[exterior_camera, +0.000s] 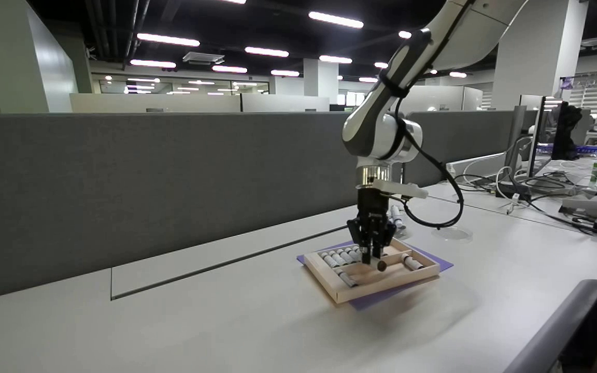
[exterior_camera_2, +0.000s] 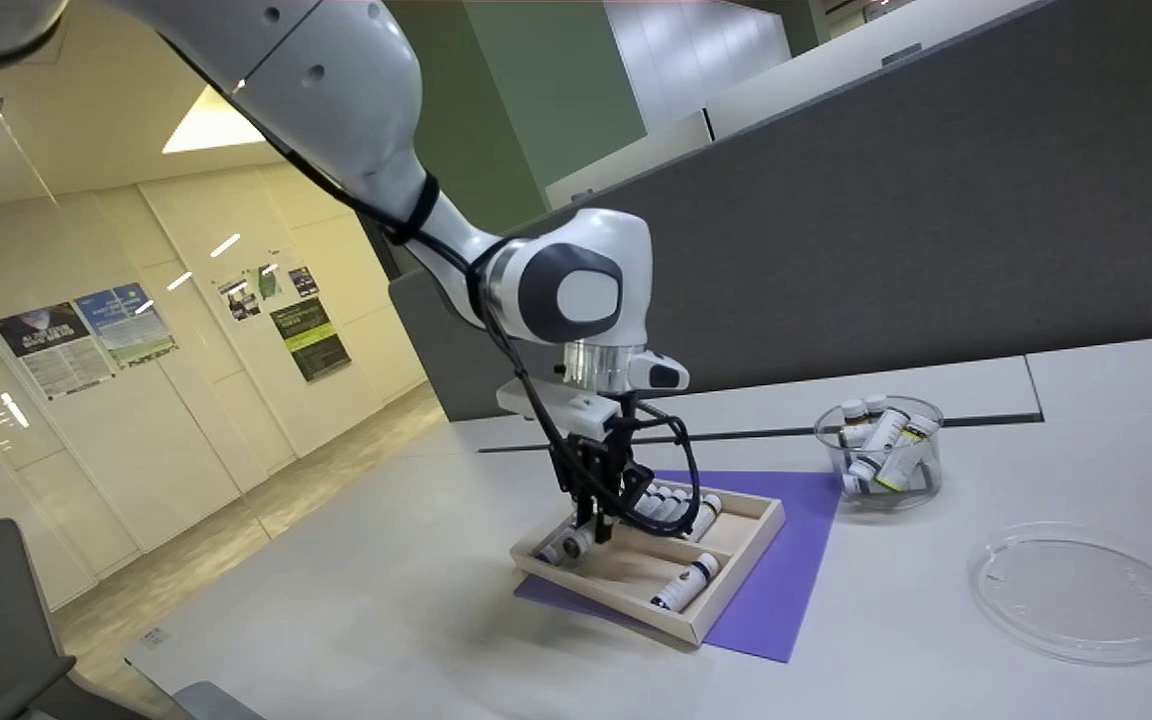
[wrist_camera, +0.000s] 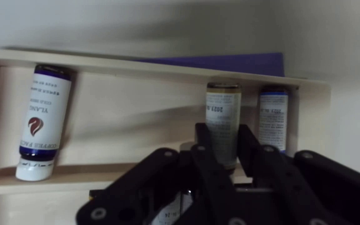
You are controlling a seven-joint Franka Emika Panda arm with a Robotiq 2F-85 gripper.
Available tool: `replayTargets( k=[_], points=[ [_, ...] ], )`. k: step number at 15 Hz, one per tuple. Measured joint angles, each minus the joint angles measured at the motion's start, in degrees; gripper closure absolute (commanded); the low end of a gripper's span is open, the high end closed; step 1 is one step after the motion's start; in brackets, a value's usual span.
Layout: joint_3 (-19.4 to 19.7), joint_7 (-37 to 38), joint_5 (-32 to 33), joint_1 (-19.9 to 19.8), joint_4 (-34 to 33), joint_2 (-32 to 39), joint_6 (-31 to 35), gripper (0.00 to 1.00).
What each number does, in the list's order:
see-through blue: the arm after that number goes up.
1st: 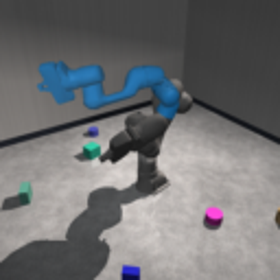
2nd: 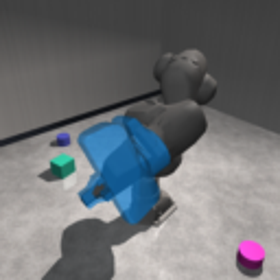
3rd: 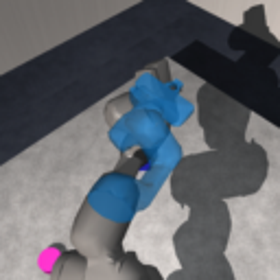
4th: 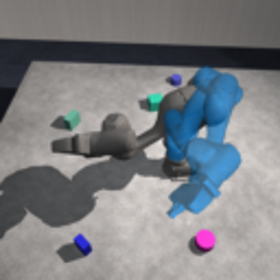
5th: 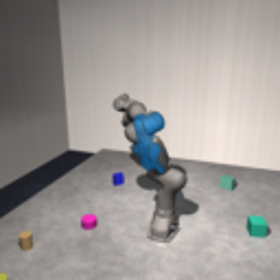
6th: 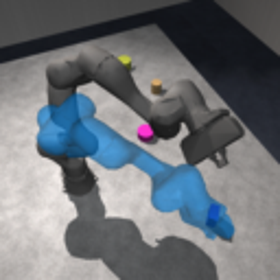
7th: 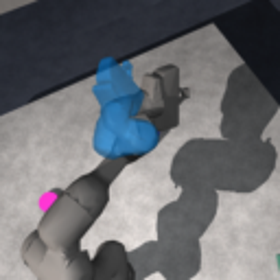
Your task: Remove the marker from the wooden tray.
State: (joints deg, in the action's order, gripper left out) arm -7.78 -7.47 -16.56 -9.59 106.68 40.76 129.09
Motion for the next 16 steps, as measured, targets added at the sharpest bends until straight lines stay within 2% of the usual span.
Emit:
replayTargets(
  k=[3, 6, 11, 16],
  points=[
    [0.49, -1.38, -2.00, -1.64, -1.03, -2.05, -4.02, 0.95],
    [2.66, -1.76, -2.60, -2.35, -1.05, -4.18, -3.73, 0.95],
    [5.69, -1.87, -2.62, -2.87, -0.87, -6.40, -0.80, 0.95],
    [8.64, -1.85, -2.23, -2.90, -0.83, -6.75, 5.37, 0.95]
  ],
)
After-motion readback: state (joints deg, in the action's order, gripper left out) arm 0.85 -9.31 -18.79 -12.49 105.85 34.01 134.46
